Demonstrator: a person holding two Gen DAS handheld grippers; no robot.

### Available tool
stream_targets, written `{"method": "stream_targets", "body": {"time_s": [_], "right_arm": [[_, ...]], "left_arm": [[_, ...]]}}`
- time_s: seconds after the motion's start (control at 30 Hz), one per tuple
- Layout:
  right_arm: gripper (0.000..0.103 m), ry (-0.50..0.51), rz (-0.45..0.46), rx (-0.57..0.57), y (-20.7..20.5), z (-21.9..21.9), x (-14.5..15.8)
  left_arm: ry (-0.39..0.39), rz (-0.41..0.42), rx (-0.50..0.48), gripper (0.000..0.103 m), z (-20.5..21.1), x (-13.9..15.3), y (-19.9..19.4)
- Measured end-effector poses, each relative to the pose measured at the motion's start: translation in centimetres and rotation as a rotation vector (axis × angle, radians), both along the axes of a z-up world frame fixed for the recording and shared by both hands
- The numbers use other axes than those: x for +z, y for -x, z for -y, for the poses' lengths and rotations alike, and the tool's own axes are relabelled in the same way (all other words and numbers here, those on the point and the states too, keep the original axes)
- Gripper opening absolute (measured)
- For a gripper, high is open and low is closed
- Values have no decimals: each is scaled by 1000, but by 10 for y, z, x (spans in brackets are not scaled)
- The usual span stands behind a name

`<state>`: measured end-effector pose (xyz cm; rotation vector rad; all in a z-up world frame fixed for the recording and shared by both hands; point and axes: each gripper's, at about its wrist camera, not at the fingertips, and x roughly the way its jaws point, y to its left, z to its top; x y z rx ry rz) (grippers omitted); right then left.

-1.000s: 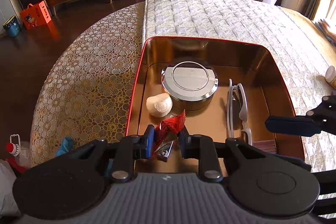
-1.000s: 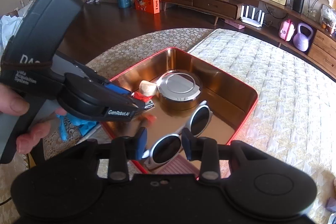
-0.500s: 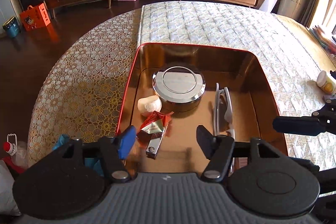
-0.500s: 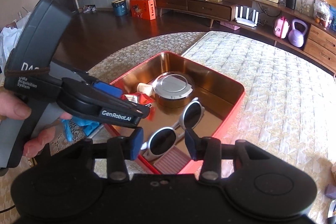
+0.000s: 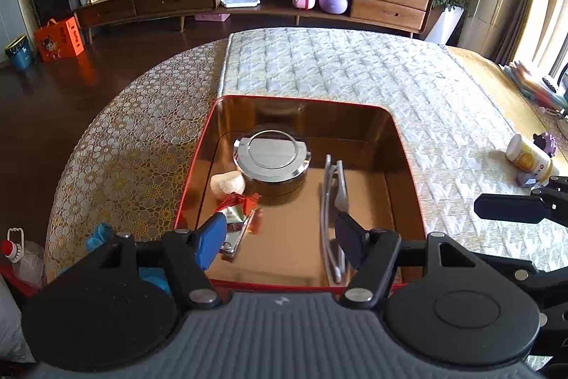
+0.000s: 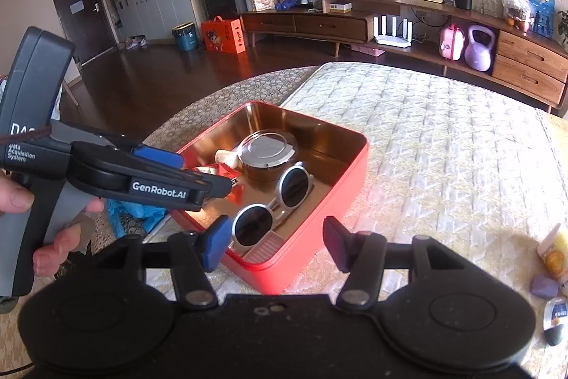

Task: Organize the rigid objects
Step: 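Lower the red wrapper into the red tray and open the left tool, then withdraw both tools from the tray back over the table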

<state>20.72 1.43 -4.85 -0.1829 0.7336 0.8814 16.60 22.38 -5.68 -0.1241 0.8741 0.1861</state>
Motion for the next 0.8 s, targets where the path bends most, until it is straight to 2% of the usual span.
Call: {"method": "stream_targets", "body": {"time_s": [0.2,0.27,0.33,0.53,0.63,0.8], "right_arm": [[64,-11,-6,-38,5,20,3],[65,-12,-2,-55,7,26,5],[67,-14,-1,-71,8,32,6],[79,-25,13,-124,10,57,8],[90,-28,29,-156,13,71,9],[97,-25,57,-208,18,99,7]], "left_arm": [[-6,29,-16,67,18,9,8],[1,34,-19,73,24,10,9],[3,45,-21,74,31,12,11],[-4,64,-48,74,54,18,13],[-8,75,-56,82,66,20,13],[-4,77,-83,83,89,20,10]]}}
